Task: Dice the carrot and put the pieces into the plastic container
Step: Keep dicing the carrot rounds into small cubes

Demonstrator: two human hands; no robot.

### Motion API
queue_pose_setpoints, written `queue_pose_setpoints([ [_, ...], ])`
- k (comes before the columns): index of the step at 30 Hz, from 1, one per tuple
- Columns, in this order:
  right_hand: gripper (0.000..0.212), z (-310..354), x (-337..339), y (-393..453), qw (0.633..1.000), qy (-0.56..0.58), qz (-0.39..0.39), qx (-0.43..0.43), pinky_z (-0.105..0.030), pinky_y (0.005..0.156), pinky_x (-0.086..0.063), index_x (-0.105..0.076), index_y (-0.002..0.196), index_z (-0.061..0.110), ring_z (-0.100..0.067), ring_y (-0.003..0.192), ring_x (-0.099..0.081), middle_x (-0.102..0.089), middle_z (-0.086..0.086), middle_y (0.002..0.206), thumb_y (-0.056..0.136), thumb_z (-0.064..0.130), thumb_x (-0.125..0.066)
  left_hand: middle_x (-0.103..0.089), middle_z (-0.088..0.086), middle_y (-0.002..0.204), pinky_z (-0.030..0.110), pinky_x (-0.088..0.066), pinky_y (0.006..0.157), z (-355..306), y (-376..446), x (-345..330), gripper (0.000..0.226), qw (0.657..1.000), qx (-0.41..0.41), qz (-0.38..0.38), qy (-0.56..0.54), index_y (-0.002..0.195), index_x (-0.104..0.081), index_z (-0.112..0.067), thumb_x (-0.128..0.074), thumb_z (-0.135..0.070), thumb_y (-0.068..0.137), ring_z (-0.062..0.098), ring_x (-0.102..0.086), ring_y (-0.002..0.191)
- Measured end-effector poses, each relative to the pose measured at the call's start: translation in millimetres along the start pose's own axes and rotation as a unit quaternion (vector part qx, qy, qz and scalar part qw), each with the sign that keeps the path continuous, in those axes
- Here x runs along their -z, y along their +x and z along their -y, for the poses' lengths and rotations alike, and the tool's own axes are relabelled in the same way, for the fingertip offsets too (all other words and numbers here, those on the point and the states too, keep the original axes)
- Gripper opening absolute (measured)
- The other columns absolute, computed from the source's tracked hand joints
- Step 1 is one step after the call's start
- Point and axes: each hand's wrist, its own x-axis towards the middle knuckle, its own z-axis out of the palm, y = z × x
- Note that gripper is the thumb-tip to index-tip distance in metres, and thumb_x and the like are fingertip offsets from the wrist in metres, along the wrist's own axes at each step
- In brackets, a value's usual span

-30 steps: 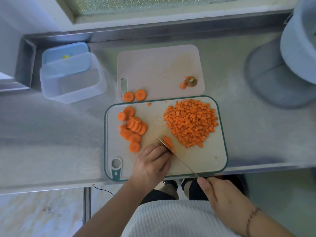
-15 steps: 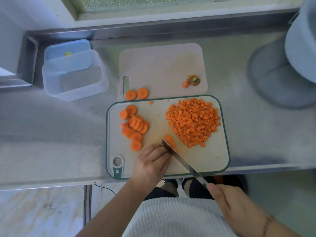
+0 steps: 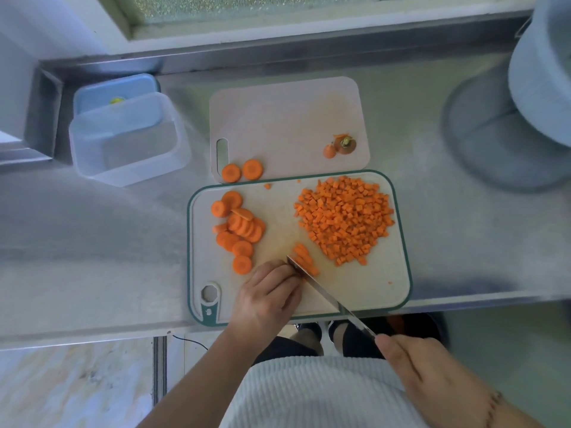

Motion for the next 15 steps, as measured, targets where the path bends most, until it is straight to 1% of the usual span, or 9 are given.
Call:
queue_pose_setpoints([
  [1,0.076,0.7,0.1,-0.9,1.000,-0.001,0.006,-0.008,-0.019,0.066,-0.040,-0.062,0.076,0.009,-0.009,0.070,-0.055,-0.059,0.012,0.064,0.078,0.069,-0.015,-0.072,0.009,0.098,0.039,-0.056,0.082,-0.1,-0.5,0.0,0.001,1.000,-0.002,-0.001,0.004,0.087,-0.076,0.000,-0.075,-0.002,0.088,0.029,-0.069,0.092],
  [3,0.078,3.4,0.0,-1.6,1.000,-0.011,0.016,-0.020,-0.020,0.070,-0.042,-0.064,0.079,0.011,-0.009,0.073,-0.056,-0.062,0.004,0.066,0.076,0.070,-0.012,-0.073,0.008,0.097,0.038,-0.055,0.082,-0.6,-1.0,0.2,0.004,1.000,-0.004,-0.008,0.008,0.086,-0.076,-0.001,-0.075,-0.003,0.089,0.029,-0.068,0.090],
  [5,0.072,7.2,0.0,-0.9,0.999,-0.028,0.026,-0.029,-0.024,0.070,-0.043,-0.058,0.073,0.018,-0.012,0.069,-0.056,-0.058,-0.001,0.062,0.076,0.070,-0.009,-0.073,0.007,0.096,0.038,-0.056,0.081,0.1,-1.1,0.3,0.006,1.000,-0.004,-0.015,0.009,0.086,-0.077,-0.002,-0.074,-0.005,0.089,0.028,-0.068,0.089],
  [7,0.064,9.1,-1.8,3.6,0.998,-0.052,0.026,-0.031,-0.026,0.069,-0.044,-0.051,0.069,0.023,-0.013,0.064,-0.055,-0.054,0.002,0.060,0.079,0.068,-0.006,-0.073,0.007,0.095,0.038,-0.056,0.081,1.0,-1.3,-0.3,0.006,1.000,-0.004,-0.015,0.009,0.085,-0.077,-0.002,-0.074,-0.005,0.089,0.027,-0.068,0.089],
  [8,0.063,9.7,-3.8,7.6,0.997,-0.060,0.023,-0.029,-0.026,0.070,-0.046,-0.052,0.071,0.024,-0.012,0.066,-0.056,-0.056,0.004,0.062,0.081,0.067,-0.006,-0.073,0.006,0.095,0.038,-0.056,0.080,1.3,-0.6,-0.1,0.005,1.000,-0.002,-0.013,0.008,0.085,-0.077,-0.003,-0.074,-0.005,0.089,0.026,-0.068,0.089],
  [10,0.067,11.7,-10.2,17.4,0.999,-0.050,0.010,0.000,-0.030,0.081,-0.048,-0.058,0.079,0.025,-0.009,0.078,-0.060,-0.064,0.007,0.075,0.085,0.068,-0.008,-0.073,0.006,0.096,0.039,-0.057,0.079,1.1,0.9,0.2,0.003,1.000,-0.002,-0.008,0.005,0.085,-0.077,-0.003,-0.075,-0.004,0.088,0.026,-0.069,0.090],
  [12,0.065,14.8,-14.8,26.7,0.999,0.003,0.007,0.036,-0.027,0.088,-0.047,-0.064,0.088,0.023,-0.003,0.088,-0.061,-0.068,0.010,0.087,0.089,0.066,-0.015,-0.073,0.007,0.095,0.040,-0.057,0.078,-0.2,2.6,0.9,0.002,1.000,-0.004,-0.003,0.002,0.085,-0.076,-0.002,-0.075,-0.003,0.087,0.026,-0.069,0.089],
  [13,0.062,17.0,-13.4,28.8,0.998,0.041,0.011,0.040,-0.022,0.086,-0.046,-0.065,0.086,0.020,0.000,0.087,-0.060,-0.068,0.012,0.085,0.091,0.063,-0.020,-0.073,0.007,0.095,0.040,-0.056,0.078,0.0,3.0,1.8,0.002,1.000,-0.005,0.004,0.001,0.086,-0.076,-0.002,-0.075,-0.003,0.087,0.027,-0.069,0.088],
  [15,0.054,17.3,-4.9,27.8,0.995,0.093,0.016,0.024,-0.016,0.069,-0.043,-0.054,0.067,0.018,-0.001,0.066,-0.054,-0.058,0.015,0.064,0.089,0.059,-0.027,-0.072,0.007,0.096,0.041,-0.056,0.079,2.2,4.9,5.0,0.002,1.000,-0.012,0.024,0.002,0.088,-0.076,-0.003,-0.074,-0.004,0.088,0.027,-0.068,0.089],
])
